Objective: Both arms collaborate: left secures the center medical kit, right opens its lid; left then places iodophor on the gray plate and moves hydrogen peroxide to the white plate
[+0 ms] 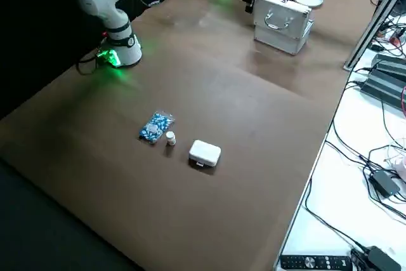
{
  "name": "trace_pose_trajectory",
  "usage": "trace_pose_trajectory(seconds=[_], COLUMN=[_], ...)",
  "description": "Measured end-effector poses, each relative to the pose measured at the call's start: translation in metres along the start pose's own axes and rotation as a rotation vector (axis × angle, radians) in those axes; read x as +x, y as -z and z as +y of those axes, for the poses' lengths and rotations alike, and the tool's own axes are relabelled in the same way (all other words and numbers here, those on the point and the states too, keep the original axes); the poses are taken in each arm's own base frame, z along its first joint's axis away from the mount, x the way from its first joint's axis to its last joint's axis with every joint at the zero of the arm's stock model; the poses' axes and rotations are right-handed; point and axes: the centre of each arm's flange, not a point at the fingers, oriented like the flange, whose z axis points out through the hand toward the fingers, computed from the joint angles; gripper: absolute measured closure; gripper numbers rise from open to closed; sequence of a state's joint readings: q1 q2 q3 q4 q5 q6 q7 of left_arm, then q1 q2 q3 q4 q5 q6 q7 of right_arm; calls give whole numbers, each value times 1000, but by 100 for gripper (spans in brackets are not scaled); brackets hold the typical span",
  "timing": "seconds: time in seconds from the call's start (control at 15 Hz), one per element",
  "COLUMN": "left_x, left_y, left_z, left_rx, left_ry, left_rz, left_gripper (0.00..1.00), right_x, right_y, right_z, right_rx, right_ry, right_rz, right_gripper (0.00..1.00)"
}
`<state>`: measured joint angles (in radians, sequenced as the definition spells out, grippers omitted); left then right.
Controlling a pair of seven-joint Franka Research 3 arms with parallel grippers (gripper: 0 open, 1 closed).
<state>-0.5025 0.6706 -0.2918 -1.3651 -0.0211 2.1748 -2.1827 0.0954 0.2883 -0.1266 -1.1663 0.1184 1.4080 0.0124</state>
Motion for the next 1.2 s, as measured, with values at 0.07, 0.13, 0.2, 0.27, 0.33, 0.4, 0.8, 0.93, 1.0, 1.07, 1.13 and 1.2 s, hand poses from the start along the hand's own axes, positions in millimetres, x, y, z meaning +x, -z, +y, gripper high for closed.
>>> trace_pose_trajectory(seconds=[0.07, 0.13, 0.2, 0.27, 0.33, 0.4, 0.8, 0.93, 1.0, 1.07, 1.13, 1.2], left_x=[-5, -9, -13, -17, -20, -23, -27, -30, -31, -32, -34, -36], left_y=[-3, -7, -12, -19, -26, -32, -57, -59, -60, -60, -61, -62], left_z=[-2, -4, -6, -9, -11, -13, -20, -22, -23, -25, -26, -28], left_rx=[-7, -14, -22, -30, -38, -46, -43, -40, -41, -43, -45, -50], left_ry=[6, 8, 8, 13, 23, 33, 43, 41, 40, 40, 38, 31], left_rz=[-7, -9, -7, -1, 7, 14, 27, 28, 30, 34, 38, 45], left_gripper=[43, 43, 43, 43, 43, 43, 43, 43, 43, 43, 43, 43], right_x=[-2, -3, -6, -8, -12, -15, -33, -38, -39, -39, -40, -42], right_y=[3, 5, 5, 2, -3, -7, -13, -9, -8, -7, -6, -4], right_z=[4, 11, 18, 24, 28, 32, 35, 37, 41, 44, 47, 49], right_rx=[-11, -16, -15, -12, -9, -6, -7, -6, -6, -6, -5, -5], right_ry=[-7, -17, -25, -33, -40, -45, -46, -51, -56, -63, -68, -71], right_rz=[7, 19, 30, 37, 45, 56, 55, 51, 51, 52, 51, 52], right_gripper=[1, 1, 1, 1, 1, 1, 1, 1, 1, 1, 1, 1])
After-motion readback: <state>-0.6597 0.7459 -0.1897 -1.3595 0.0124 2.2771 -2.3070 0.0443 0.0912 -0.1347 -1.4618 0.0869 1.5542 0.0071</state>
